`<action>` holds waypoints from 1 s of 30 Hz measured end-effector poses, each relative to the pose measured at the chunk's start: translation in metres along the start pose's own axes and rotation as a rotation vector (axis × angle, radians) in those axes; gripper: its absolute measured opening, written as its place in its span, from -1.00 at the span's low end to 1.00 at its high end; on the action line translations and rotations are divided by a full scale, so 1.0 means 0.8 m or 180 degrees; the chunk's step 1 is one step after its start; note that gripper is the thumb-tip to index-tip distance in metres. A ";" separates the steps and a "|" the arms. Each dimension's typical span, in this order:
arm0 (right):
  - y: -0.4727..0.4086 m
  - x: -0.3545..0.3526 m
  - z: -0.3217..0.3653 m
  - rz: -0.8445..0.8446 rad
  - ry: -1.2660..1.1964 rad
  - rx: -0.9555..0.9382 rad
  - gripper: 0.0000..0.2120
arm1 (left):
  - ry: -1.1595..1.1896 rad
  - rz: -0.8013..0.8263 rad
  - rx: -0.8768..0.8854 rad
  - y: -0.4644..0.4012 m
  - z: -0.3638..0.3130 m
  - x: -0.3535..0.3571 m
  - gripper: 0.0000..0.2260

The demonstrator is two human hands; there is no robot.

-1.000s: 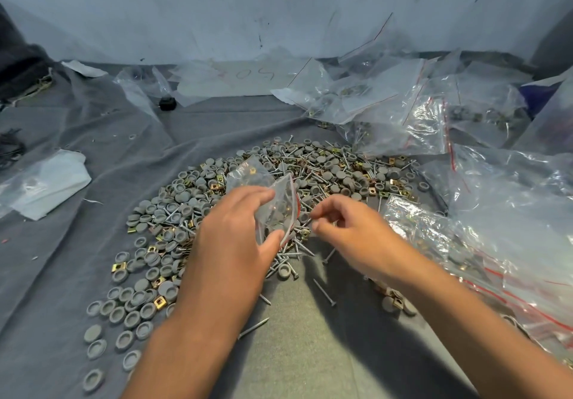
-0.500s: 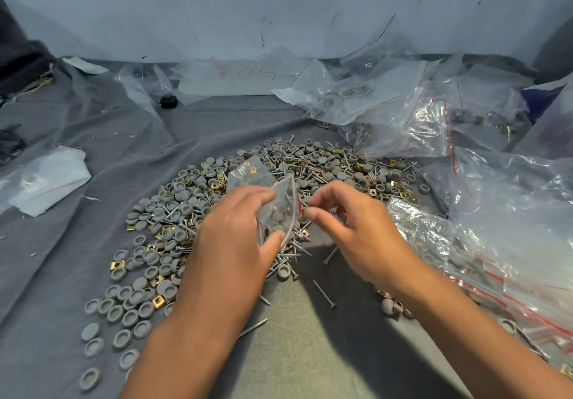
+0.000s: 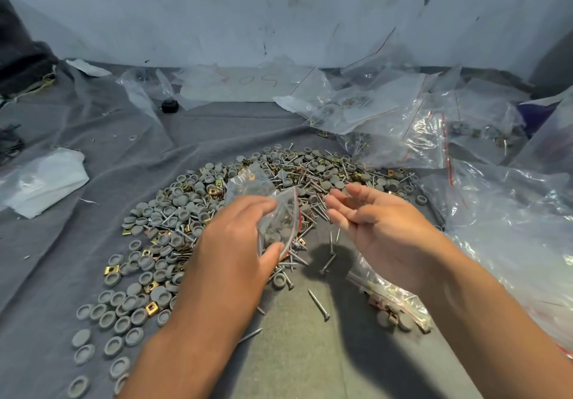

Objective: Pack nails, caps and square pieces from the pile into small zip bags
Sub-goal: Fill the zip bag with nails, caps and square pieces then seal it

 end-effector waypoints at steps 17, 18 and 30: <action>0.020 0.026 -0.042 -0.0533 0.4083 -0.2918 -0.84 | -0.0220 0.0079 0.0181 -0.004 -0.007 0.017 -0.27; 0.018 0.025 -0.042 -0.0581 0.4216 -0.2899 -0.86 | -0.0222 0.0064 0.0185 -0.005 -0.007 0.017 -0.27; -0.040 -0.048 0.025 -0.1713 0.5206 -0.2254 -0.80 | -0.0081 -0.1594 -0.0052 0.002 0.001 -0.044 -0.58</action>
Point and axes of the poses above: each hand's wrist, its own y-axis away from the middle knuckle, its own x-axis out of the palm, z = x × y, the point moved 4 cm from there along -y, towards the middle knuckle, and after that the axes turned 15 degrees about x, right-handed, at the moved point
